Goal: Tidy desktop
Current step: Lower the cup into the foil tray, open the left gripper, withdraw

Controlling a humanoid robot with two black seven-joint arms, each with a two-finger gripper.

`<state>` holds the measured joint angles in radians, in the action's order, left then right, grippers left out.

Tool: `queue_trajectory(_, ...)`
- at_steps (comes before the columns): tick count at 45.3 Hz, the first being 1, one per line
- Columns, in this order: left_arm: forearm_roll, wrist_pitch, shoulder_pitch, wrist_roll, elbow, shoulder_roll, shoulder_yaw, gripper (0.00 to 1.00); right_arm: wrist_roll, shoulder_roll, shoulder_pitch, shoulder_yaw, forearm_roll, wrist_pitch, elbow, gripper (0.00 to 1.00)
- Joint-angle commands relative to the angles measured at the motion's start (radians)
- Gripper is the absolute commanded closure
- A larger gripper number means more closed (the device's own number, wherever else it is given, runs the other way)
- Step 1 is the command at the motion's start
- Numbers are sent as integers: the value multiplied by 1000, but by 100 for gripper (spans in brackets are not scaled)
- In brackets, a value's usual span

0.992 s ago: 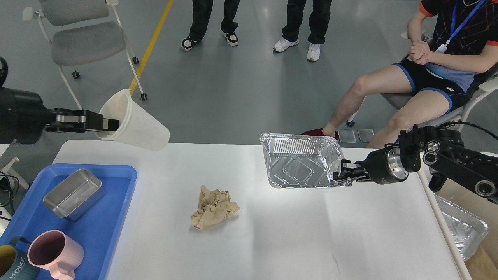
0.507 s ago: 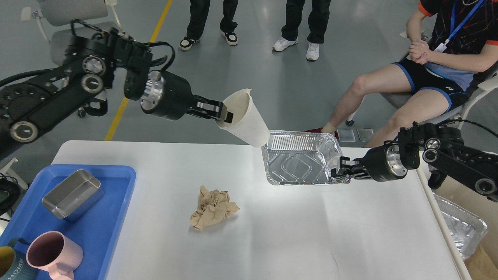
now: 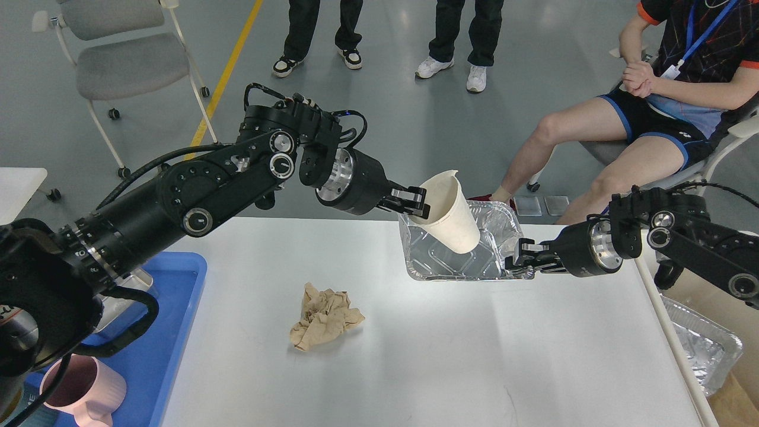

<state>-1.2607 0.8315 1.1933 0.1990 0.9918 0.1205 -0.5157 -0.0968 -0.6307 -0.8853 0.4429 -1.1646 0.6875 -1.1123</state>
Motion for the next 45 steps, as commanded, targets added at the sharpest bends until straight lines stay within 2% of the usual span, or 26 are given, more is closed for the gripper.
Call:
queue_trajectory(1, -23, -25, -27, -3, -35, -33, 0, 96, 0, 0, 0, 0, 0, 0, -3, 100)
queue_trajectory(6, -23, -37, -37, -3, -39, -47, -1, 92, 0, -1, 8, 2, 0, 1, -3, 100)
queue_trajectory(8, -23, -38, -37, -3, -39, -50, -1, 86, 0, 0, 8, 7, 0, 0, -3, 100)
queue_trajectory(13, -13, -48, -46, -1, -39, -50, -4, 53, 0, 0, 14, 11, -1, 0, -3, 100)
queue_trajectory(16, -13, -51, -46, 8, -39, -48, -4, 28, 0, 0, 14, 11, 0, 1, -3, 100)
queue_trajectory(18, -11, -52, -44, 8, -39, -48, -6, 18, 0, 0, 16, 11, -1, 0, -3, 100)
queue_trajectory(27, 17, -52, -29, 14, -39, -33, -21, 7, 0, 0, 16, 11, -1, 0, -3, 100)
queue_trajectory(34, 43, -51, -3, 14, -24, 5, -18, 6, 0, 0, 16, 11, 0, 0, -3, 100)
queue_trajectory(40, 43, -48, -9, 13, 82, 129, -15, 6, 0, 0, 16, 11, -1, 0, -3, 100)
queue_trajectory(45, 43, -49, -34, 4, 267, 298, -4, 6, 0, 0, 16, 11, -1, 0, -3, 100)
